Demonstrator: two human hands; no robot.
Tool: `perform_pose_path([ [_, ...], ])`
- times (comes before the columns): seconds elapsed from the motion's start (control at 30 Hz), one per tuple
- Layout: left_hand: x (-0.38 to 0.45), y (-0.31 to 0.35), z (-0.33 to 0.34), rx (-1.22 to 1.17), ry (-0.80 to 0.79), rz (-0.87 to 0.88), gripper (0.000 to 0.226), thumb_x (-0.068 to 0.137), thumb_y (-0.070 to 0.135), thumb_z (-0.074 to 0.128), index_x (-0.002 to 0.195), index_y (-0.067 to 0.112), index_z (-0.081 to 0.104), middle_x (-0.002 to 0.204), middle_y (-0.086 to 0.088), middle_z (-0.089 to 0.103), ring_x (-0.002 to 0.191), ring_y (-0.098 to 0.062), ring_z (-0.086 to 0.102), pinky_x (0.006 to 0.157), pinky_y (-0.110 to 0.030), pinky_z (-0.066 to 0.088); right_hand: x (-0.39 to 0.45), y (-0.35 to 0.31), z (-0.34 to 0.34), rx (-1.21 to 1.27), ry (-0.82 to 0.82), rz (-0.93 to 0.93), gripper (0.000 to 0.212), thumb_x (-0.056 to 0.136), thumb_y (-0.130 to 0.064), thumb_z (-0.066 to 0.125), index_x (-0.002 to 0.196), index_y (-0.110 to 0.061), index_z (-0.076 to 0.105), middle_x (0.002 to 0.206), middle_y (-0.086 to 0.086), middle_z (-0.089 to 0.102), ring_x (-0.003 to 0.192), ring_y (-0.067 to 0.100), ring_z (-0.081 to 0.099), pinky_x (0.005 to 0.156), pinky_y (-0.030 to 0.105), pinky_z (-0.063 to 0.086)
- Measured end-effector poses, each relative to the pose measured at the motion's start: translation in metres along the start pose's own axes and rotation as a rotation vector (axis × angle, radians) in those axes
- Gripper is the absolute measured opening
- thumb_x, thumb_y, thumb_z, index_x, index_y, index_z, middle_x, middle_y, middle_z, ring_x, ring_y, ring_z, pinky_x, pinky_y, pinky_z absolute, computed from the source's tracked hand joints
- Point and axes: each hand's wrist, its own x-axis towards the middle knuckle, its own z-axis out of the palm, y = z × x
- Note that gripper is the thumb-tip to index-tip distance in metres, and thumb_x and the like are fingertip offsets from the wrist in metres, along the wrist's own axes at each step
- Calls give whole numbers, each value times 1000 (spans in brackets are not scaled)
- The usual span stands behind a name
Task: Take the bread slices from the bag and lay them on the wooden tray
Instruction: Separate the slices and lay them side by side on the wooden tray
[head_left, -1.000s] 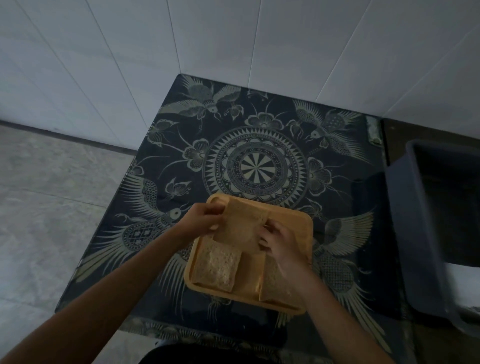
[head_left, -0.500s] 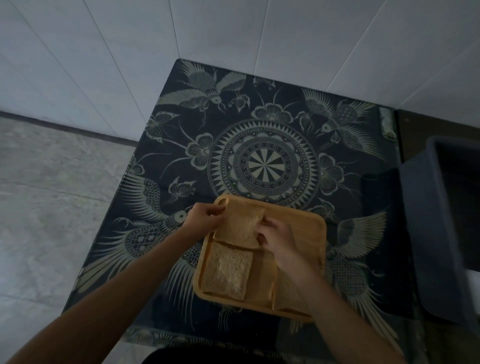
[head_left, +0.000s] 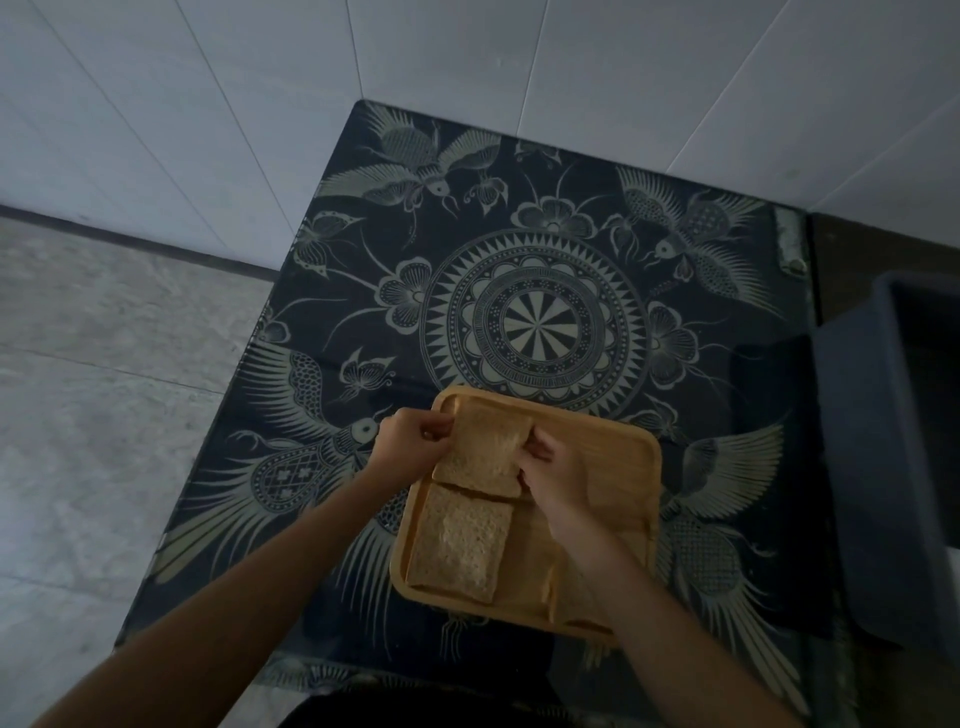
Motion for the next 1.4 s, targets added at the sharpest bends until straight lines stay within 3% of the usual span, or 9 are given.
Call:
perform_pose_path([
  [0.1, -2, 0, 0, 75, 1, 65, 16, 82, 9, 72, 96, 9, 80, 89, -8, 80, 84, -21, 74, 79, -40, 61, 1, 2, 2, -115, 14, -53, 29, 95, -10, 68, 121, -22, 74, 89, -19, 74, 75, -11, 68, 63, 8, 53],
  [0.5, -9, 4, 1, 207, 24, 130, 30, 85, 8, 65, 111, 14, 78, 93, -4, 79, 79, -18, 70, 72, -40, 61, 5, 6, 8, -253, 21, -102, 58, 96, -12, 70, 150, -10, 49, 100, 1, 73, 92, 16, 71, 80, 24, 58],
  [0.63, -12, 9, 1, 225, -25, 108, 32, 87, 11, 62, 115, 15, 76, 90, -7, 78, 79, -23, 71, 74, -44, 60, 2, 1, 0, -281, -31, -80, 61, 96, -19, 71, 152, -13, 47, 97, -4, 72, 83, 3, 66, 66, 10, 46],
  [0.73, -15, 10, -2, 238, -63, 89, 24, 86, 14, 60, 103, 12, 77, 84, -12, 75, 75, -28, 70, 72, -49, 59, -2, -2, -9, -241, -73, -56, 62, 94, -24, 73, 150, -16, 50, 100, -6, 71, 88, 1, 65, 76, 18, 54],
  [0.87, -22, 9, -3, 229, -72, 91, 34, 90, 21, 60, 121, 25, 72, 82, -3, 75, 64, -21, 67, 61, -35, 55, -12, -3, -31, -206, -91, -47, 55, 92, -30, 74, 144, -19, 57, 111, -8, 70, 100, 5, 64, 82, 24, 53],
  [1.07, -42, 19, 7, 212, -21, 120, 51, 90, 26, 66, 140, 22, 59, 123, -9, 73, 107, -21, 70, 85, -31, 54, -30, 2, -85, -225, -62, -120, 39, 95, -33, 70, 133, -26, 66, 105, -25, 62, 99, -10, 57, 74, 12, 45],
  [1.17, -56, 32, 23, 156, -38, 170, 49, 90, 27, 68, 139, 23, 60, 131, -3, 68, 109, -17, 68, 87, -30, 53, -40, 12, -112, -201, -23, -112, 35, 96, -31, 70, 131, -24, 67, 108, -22, 63, 98, -8, 58, 75, 14, 47],
  [1.33, -79, 48, 58, 99, -127, 169, 39, 93, 25, 67, 131, 18, 65, 113, 2, 73, 92, -5, 67, 71, -12, 47, -56, 35, -152, -147, 33, -71, 32, 96, -26, 71, 128, -21, 67, 108, -12, 66, 100, -1, 61, 81, 20, 52],
  [1.4, -87, 50, 73, 102, -178, 153, 35, 93, 25, 66, 126, 16, 67, 105, 4, 71, 98, -12, 68, 74, -16, 47, -62, 48, -164, -129, 54, -36, 32, 96, -23, 71, 127, -16, 68, 108, -8, 68, 102, 7, 65, 90, 31, 57],
])
